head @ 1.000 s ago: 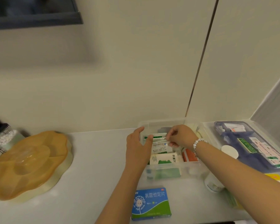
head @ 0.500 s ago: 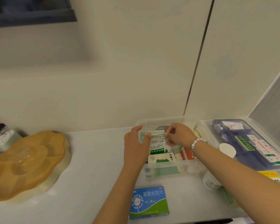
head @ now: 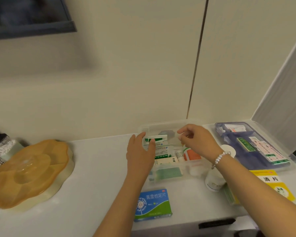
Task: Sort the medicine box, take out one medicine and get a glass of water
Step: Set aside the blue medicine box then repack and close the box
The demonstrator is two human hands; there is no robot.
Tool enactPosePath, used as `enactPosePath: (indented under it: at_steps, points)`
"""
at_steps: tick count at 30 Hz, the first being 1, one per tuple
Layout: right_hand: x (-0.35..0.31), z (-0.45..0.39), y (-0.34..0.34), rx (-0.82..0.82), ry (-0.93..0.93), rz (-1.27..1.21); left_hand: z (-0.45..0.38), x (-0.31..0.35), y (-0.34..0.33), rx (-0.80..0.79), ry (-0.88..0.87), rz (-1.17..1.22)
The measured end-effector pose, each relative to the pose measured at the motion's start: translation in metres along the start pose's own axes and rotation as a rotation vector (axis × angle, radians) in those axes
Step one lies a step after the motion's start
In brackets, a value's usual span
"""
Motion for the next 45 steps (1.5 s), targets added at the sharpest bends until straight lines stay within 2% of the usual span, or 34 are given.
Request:
enactPosePath:
  at_steps: [4, 8, 14, 20, 23, 26, 29, 32, 38, 45]
  points:
    - [0.0, 0.045, 0.025, 0.1, 0.074, -0.004, 0.023, 0.017, -0.007, -0.004, -0.031, -0.039]
    - [0.012, 0.086, 0.051, 0.164, 0.095, 0.026, 0.057, 0.048, -0.018, 0.01, -0.175, 0.099]
    - [0.065, 0.127, 0.084, 0.229, -0.013, 0.055, 0.101, 0.068, -0.072, -0.112, -0.266, 0.179]
    - [0.133, 0.137, 0.102, 0.185, -0.217, 0.247, 0.127, 0.055, -0.142, -0.344, -0.104, 0.198]
    - [0.157, 0.14, 0.107, 0.145, -0.306, 0.35, 0.135, 0.049, -0.163, -0.368, -0.096, 0.097]
    - [0.181, 0.143, 0.097, 0.006, -0.405, 0.482, 0.139, 0.043, -0.172, -0.376, -0.093, 0.004]
    - [0.188, 0.142, 0.086, -0.078, -0.42, 0.345, 0.14, 0.036, -0.178, -0.395, -0.051, -0.009]
    - [0.185, 0.141, 0.087, -0.067, -0.404, 0.27, 0.141, 0.035, -0.18, -0.393, -0.041, 0.016]
    - [0.173, 0.147, 0.115, 0.074, -0.372, 0.289, 0.145, 0.053, -0.172, -0.365, -0.085, 0.141]
    - [0.135, 0.145, 0.133, 0.267, -0.263, 0.101, 0.137, 0.079, -0.137, -0.295, -0.185, 0.309]
Point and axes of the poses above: each hand's wrist, its own z-axis away from the middle knuckle, its own y-axis out of the back of the hand, x = y × z, the point moved 8 cm from there along -z, towards the middle knuckle, and after that the axes turned 12 degrees about z, right-handed, at the moved point
